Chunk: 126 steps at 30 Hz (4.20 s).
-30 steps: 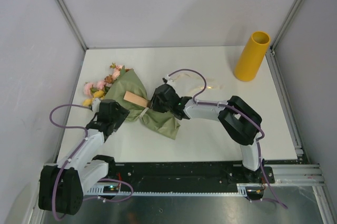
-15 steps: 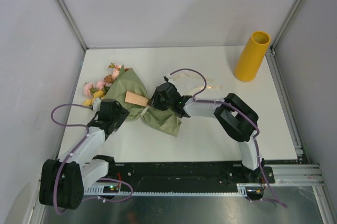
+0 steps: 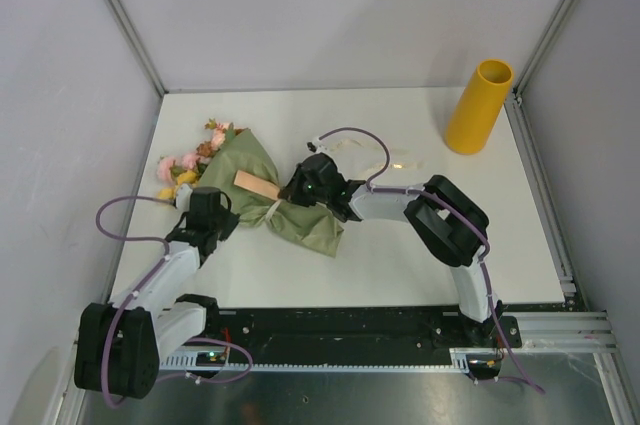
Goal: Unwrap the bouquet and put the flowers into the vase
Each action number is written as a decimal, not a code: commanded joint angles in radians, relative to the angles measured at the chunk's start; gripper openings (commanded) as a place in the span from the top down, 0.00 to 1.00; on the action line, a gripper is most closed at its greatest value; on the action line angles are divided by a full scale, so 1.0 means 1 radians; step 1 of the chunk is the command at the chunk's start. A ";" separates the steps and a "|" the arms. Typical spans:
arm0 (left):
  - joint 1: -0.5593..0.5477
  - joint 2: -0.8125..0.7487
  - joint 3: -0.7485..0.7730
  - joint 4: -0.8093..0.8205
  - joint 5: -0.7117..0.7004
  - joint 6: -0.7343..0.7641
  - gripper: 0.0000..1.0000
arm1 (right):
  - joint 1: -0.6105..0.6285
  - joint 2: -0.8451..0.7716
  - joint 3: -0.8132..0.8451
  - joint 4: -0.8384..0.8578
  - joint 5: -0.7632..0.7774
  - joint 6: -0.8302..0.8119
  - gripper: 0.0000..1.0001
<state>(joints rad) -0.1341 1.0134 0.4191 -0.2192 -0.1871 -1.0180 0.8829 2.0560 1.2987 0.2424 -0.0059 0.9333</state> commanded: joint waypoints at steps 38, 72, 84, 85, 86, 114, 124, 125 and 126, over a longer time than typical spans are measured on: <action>0.008 -0.014 -0.033 0.032 -0.121 -0.063 1.00 | -0.185 -0.332 -0.162 -0.008 -0.148 -0.233 1.00; 0.033 -0.057 -0.051 -0.054 -0.167 -0.067 1.00 | -0.237 -0.600 -0.214 -0.363 -0.004 -0.388 1.00; 0.037 -0.090 -0.041 -0.054 -0.154 -0.085 1.00 | -0.322 -0.686 -0.218 -0.449 0.052 -0.412 1.00; 0.036 -0.102 -0.039 -0.054 -0.151 -0.087 1.00 | -0.328 -0.701 -0.220 -0.459 0.059 -0.412 1.00; 0.035 -0.112 -0.037 -0.055 -0.147 -0.088 1.00 | -0.338 -0.713 -0.222 -0.464 0.072 -0.416 1.00; 0.036 -0.178 -0.075 -0.054 -0.171 -0.130 1.00 | -0.571 -1.136 -0.149 -0.259 0.248 -0.617 1.00; 0.036 -0.183 -0.058 -0.052 -0.146 -0.138 1.00 | -0.531 -1.041 -0.286 -0.366 0.053 -0.459 1.00; 0.035 -0.187 -0.060 -0.052 -0.144 -0.139 1.00 | -0.513 -1.023 -0.332 -0.348 0.046 -0.442 1.00; 0.035 -0.189 -0.062 -0.052 -0.141 -0.139 1.00 | -0.495 -0.996 -0.367 -0.335 0.039 -0.428 1.00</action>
<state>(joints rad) -0.1078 0.8490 0.3550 -0.2760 -0.3103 -1.1362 0.3328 0.9813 1.0607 -0.0753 0.1173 0.4194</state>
